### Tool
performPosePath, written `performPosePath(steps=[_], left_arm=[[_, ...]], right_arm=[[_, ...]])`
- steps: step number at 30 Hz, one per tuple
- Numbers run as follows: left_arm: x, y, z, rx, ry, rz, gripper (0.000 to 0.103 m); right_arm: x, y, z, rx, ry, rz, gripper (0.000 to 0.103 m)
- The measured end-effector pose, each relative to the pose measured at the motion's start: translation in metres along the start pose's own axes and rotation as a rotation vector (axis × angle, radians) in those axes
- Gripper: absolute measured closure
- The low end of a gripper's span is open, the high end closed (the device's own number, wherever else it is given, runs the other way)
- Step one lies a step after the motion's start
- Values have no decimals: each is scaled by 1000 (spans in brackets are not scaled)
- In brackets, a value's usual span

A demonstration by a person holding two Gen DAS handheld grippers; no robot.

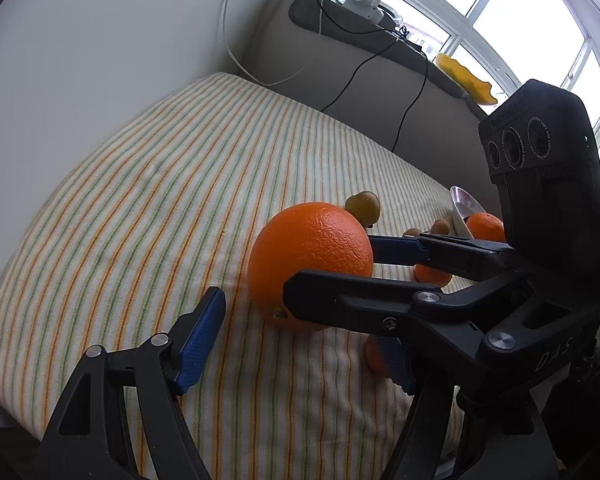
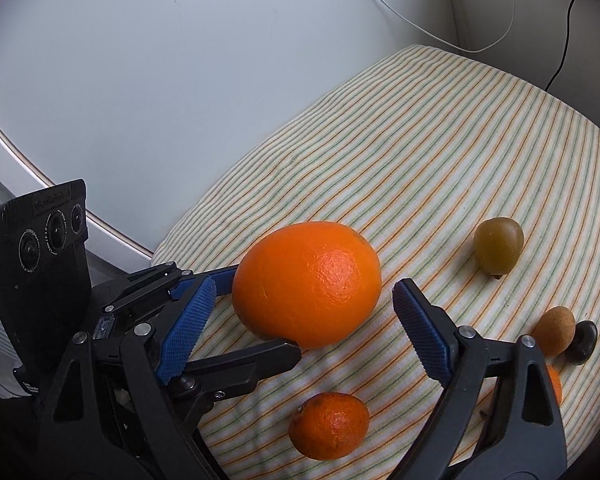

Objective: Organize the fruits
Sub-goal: 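Lift the large orange with the right tool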

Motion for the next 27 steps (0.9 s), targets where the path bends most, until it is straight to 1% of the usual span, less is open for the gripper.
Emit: performPosePath(steps=[2, 4, 5, 6, 11, 17, 27], left_arm=[[0, 0, 0, 7, 2, -1, 32], [-1, 1, 2, 28, -2, -4, 38], [-1, 1, 3, 41, -5, -3, 42], [-2, 1, 4, 44, -5, -2, 43], [-2, -1, 8, 26, 9, 7, 43], [-3, -5, 15, 27, 21, 15, 44], [-12, -16, 41, 31, 75, 47, 44]], right_arm=[[-1, 2, 0, -10, 3, -4, 16], [1, 2, 1, -3, 3, -6, 20], [1, 3, 2, -2, 4, -6, 21], [0, 4, 3, -8, 10, -3, 21], [1, 1, 7, -32, 42, 9, 22], [3, -12, 6, -27, 41, 31, 22], [4, -47, 8, -22, 44, 94, 22]])
Point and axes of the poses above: each gripper's, at about its wrist camera, not at the fingertips, and y roughly the way its jaws point, z to its right, x to its underside, the point moved 6 cm from there along y, roughly the way its jaws point, and after that the axes turned 2 degrees about -z, right-handed, at the moved point
